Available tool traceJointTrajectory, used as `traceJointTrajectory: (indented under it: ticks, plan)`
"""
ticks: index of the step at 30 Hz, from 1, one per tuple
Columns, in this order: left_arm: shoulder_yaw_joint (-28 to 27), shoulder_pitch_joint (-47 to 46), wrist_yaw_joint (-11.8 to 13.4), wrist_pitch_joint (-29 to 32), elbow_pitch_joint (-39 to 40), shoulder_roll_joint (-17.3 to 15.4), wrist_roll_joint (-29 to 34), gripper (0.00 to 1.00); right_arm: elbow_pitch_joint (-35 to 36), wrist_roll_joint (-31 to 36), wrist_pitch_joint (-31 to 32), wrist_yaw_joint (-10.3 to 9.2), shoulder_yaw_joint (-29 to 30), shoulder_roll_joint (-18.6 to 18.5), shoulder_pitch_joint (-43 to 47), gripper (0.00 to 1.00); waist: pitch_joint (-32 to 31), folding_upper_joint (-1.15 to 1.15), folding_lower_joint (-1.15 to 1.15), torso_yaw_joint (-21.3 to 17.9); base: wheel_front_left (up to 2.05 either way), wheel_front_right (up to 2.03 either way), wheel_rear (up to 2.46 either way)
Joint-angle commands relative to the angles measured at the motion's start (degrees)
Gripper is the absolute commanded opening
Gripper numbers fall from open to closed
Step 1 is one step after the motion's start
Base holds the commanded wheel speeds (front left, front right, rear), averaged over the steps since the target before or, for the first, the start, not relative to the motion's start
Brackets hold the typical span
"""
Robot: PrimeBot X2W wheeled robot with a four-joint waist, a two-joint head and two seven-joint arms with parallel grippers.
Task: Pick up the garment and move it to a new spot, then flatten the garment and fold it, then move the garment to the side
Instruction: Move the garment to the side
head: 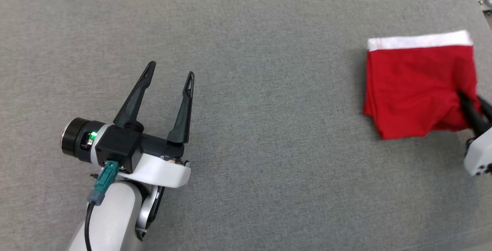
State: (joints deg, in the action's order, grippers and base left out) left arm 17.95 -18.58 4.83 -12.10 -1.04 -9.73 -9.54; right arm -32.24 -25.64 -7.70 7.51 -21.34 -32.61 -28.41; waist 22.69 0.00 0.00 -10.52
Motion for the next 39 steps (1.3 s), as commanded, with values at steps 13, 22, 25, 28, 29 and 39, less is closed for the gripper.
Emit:
traceJointTrajectory:
  ticks: [13, 22, 25, 28, 29, 39]
  plan:
    - [1.4, -3.8, -0.7, 0.2, 0.0, 0.1, 0.3, 1.00, -13.4, 0.6, -5.8, -0.02, -3.1, -2.4, -10.3, 1.00, 3.3, 0.00, 0.00, -1.1, 0.00, 0.00, 0.00]
    - [-0.7, -1.4, 1.3, -0.7, -0.9, -0.3, -1.3, 1.00, -6.9, -5.1, -7.7, -0.02, 6.2, 2.1, -8.5, 1.00, 0.1, 0.00, 0.00, -1.4, 0.00, 0.00, 0.00]
    - [-1.6, -0.5, 1.7, -0.9, -0.9, -0.6, -2.2, 1.00, 1.1, -5.1, -7.6, -0.06, 10.1, 4.0, -4.7, 1.00, -1.5, 0.00, 0.00, -0.9, 0.00, 0.00, 0.00]
    - [-2.7, 0.9, 2.2, -1.0, -1.1, -1.0, -3.0, 1.00, 8.4, -3.9, -7.6, 0.03, 11.6, 7.2, -1.5, 1.00, -3.1, 0.00, 0.00, 0.0, 0.00, 0.00, 0.00]
    - [-3.0, 1.1, 2.4, -1.1, -1.0, -1.0, -3.3, 1.00, 10.0, -3.6, -7.6, 0.00, 11.8, 8.2, -0.3, 1.00, -3.6, 0.00, 0.00, 0.3, 0.00, 0.00, 0.00]
    - [-4.1, 4.3, 3.9, -1.6, -0.8, -1.1, -4.1, 1.00, 18.3, 1.0, -7.6, -0.01, 12.1, 15.3, 5.7, 1.00, -7.7, 0.00, 0.00, 5.6, 0.00, 0.00, 0.00]
